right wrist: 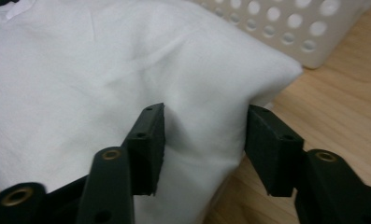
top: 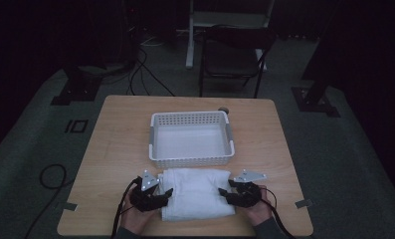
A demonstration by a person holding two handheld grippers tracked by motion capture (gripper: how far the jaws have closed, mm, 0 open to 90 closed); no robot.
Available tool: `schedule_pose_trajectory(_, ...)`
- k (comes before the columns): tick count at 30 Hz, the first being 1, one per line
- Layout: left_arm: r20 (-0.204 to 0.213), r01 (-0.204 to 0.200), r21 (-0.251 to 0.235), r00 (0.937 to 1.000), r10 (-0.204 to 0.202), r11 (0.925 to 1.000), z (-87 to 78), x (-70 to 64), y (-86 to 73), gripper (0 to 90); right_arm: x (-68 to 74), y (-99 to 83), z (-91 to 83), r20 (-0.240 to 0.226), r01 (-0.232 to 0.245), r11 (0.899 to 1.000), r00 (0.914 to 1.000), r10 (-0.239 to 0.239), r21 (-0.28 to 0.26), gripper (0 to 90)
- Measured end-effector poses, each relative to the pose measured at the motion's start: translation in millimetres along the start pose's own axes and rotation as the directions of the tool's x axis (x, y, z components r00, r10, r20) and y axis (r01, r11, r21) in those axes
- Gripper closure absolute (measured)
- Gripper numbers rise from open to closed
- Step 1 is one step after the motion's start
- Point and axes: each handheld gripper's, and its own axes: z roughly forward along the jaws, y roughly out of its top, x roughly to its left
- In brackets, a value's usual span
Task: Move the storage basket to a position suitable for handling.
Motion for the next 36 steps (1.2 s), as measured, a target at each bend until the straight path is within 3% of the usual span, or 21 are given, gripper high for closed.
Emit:
schedule_pose_trajectory(5,0.003,0.008,0.000,1.0000,-0.008,1.0000,4.7,8.0,2.3,36.4,-4.1,2.4,8.1,-0.025,-0.022,1.000,0.9994,0.022,0.002,51.0)
schedule_pose_trajectory(15,-0.051,0.006,-0.003,0.9987,-0.006,1.0000,14.3,25.9,13.9,36.4,-7.5,15.4,23.2,-0.019,-0.034,0.999,0.9992,0.034,-0.010,48.7)
schedule_pose_trajectory(26,-0.044,0.024,-0.011,0.9987,-0.025,0.9997,19.0,36.9,17.8,36.4,-10.3,22.9,30.1,-0.003,-0.042,0.999,0.9991,0.042,-0.012,46.6)
schedule_pose_trajectory(30,-0.012,0.054,-0.016,0.9984,-0.054,0.9984,19.9,42.0,16.6,35.7,-10.5,23.9,30.3,0.007,-0.042,0.999,0.9991,0.042,-0.013,44.8)
schedule_pose_trajectory(36,-0.001,0.090,-0.021,0.9959,-0.090,0.9957,13.9,44.8,20.5,30.2,-9.6,24.4,26.8,0.018,-0.044,0.999,0.9989,0.044,-0.020,42.6)
